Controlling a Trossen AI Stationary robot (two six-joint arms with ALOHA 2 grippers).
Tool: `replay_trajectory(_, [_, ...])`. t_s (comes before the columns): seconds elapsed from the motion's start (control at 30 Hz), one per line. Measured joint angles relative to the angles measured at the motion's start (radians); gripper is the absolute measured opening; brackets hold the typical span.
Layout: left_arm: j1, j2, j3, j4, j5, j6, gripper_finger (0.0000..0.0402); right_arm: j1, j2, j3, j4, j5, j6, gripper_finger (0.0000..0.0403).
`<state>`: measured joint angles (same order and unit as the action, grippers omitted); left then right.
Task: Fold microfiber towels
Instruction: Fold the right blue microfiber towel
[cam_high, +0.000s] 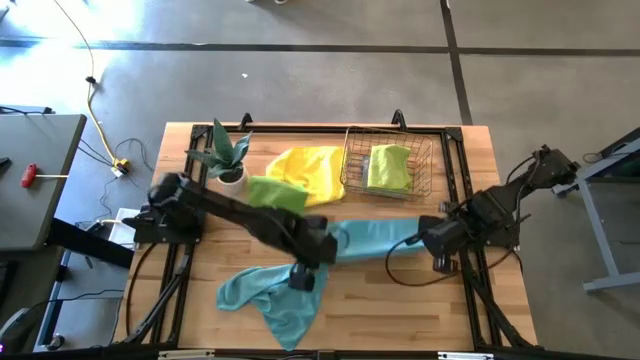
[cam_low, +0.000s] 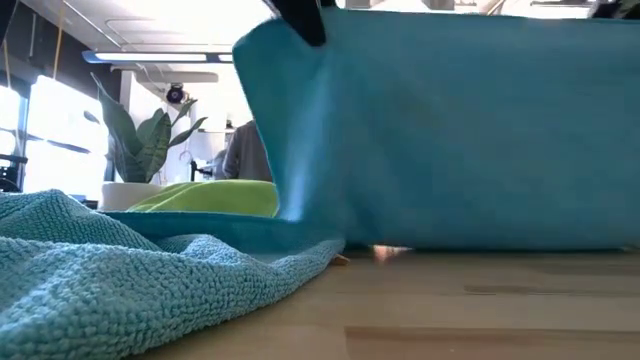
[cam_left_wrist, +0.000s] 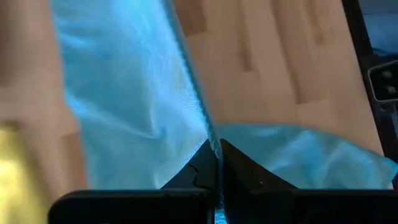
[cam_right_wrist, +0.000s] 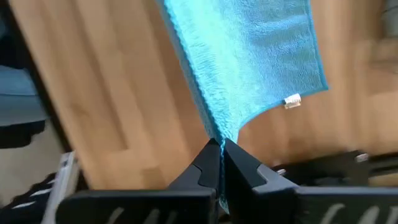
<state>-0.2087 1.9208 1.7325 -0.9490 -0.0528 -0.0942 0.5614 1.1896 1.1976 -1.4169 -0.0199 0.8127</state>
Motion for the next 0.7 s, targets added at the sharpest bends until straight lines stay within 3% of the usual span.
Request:
replay_trajectory(0.27, [-0.094,0.144,0.0,0.161,0.052,0.0,0.0,0.131,0.107,0.0,0.068,-0.051,0.086,0.0])
replay_trajectory(0.43, [-0.119,0.166,0.0,0.205,0.147,-0.081,0.0,0.184,0.198,0.0,0.107,-0.057,0.089,0.0])
replay_trajectory(0.6, [-0.141,0.165,0.0,0.341,0.307,-0.162,0.0,0.219,0.278,0.0,0.139,-0.062,0.08,0.0])
replay_trajectory(0.7, [-0.153,0.163,0.0,0.384,0.32,-0.163,0.0,0.231,0.318,0.0,0.144,-0.055,0.081,0.0])
